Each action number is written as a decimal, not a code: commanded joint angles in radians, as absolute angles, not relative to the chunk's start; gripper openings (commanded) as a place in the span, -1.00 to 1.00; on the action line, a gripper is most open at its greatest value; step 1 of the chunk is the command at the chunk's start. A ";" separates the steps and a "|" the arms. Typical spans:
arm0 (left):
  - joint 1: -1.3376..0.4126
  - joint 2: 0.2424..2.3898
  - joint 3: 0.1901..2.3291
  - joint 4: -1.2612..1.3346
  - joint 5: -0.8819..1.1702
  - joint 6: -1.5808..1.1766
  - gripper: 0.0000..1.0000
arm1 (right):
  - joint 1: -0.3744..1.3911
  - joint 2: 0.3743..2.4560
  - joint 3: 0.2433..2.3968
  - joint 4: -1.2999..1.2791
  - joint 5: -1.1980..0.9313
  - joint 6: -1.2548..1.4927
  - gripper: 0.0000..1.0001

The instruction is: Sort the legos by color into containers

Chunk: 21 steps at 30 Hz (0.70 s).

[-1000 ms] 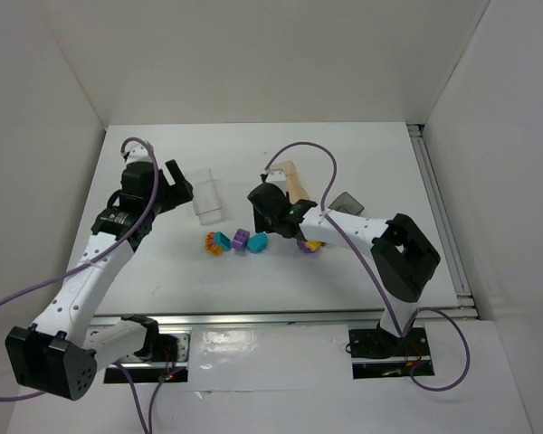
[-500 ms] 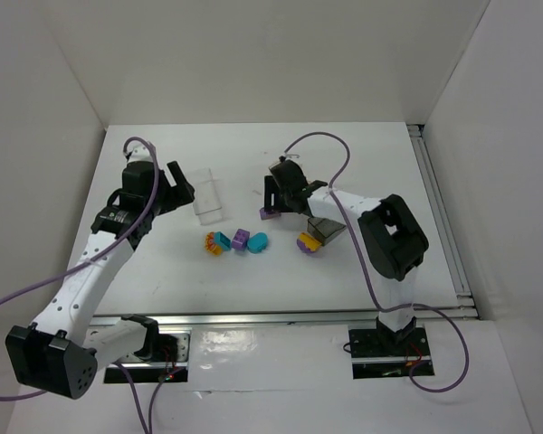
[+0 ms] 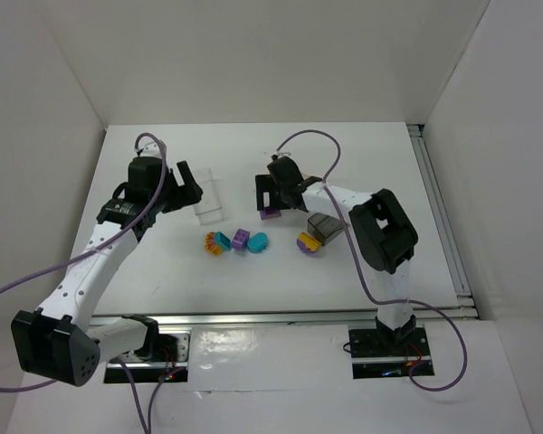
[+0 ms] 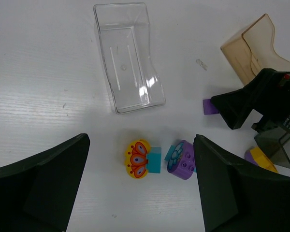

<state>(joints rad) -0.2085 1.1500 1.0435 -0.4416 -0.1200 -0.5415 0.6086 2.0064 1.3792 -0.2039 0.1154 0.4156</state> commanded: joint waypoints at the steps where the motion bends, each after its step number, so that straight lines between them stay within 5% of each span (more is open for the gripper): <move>1: -0.210 1.158 1.083 -0.423 -0.080 -0.505 0.93 | 0.634 2.034 1.442 -0.195 0.100 0.391 1.00; 12: -0.210 1.195 1.101 -0.455 -0.063 -0.454 0.95 | 0.643 2.197 1.647 -0.259 0.028 0.311 1.00; 21: -0.210 1.226 1.120 -0.468 -0.054 -0.454 0.95 | 0.669 2.108 1.488 -0.215 0.075 0.314 1.00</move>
